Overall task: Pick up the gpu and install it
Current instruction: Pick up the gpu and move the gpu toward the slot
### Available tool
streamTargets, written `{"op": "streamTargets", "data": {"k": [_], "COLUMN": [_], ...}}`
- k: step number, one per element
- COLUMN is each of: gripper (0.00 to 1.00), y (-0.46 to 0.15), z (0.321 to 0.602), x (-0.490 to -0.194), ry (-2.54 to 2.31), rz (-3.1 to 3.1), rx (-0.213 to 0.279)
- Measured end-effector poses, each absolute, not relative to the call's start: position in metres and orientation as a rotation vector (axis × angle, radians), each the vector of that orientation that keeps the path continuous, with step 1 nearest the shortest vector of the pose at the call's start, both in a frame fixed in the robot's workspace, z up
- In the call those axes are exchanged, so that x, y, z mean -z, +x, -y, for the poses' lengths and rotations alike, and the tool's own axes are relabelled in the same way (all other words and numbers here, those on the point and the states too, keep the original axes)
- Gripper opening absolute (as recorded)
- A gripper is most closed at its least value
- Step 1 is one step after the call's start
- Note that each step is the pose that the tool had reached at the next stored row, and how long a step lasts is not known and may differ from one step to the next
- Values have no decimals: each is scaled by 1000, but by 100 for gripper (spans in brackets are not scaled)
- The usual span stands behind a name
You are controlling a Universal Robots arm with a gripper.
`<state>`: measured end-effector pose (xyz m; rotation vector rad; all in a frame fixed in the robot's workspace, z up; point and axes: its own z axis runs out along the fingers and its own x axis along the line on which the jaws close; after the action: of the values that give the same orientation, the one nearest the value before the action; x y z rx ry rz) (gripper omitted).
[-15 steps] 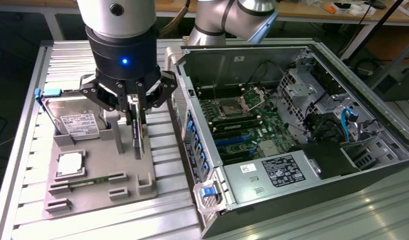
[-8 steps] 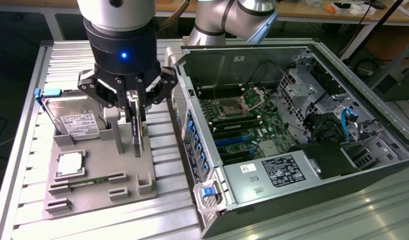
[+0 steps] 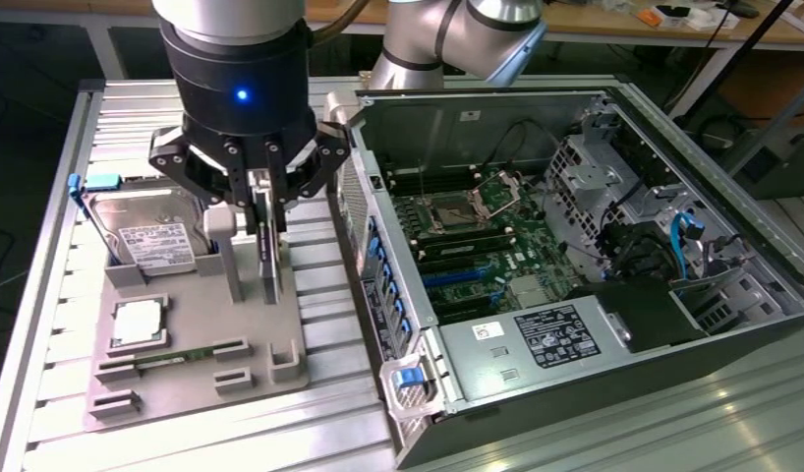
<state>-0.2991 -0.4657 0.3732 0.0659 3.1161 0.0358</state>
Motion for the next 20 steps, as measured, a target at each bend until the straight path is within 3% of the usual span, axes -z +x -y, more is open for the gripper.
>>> {"op": "streamTargets", "data": {"k": [20], "gripper": [27], "y": [-299], "z": [466], "x": [-386], "ry": [66], "rz": [-3116], "rx": [-36]}}
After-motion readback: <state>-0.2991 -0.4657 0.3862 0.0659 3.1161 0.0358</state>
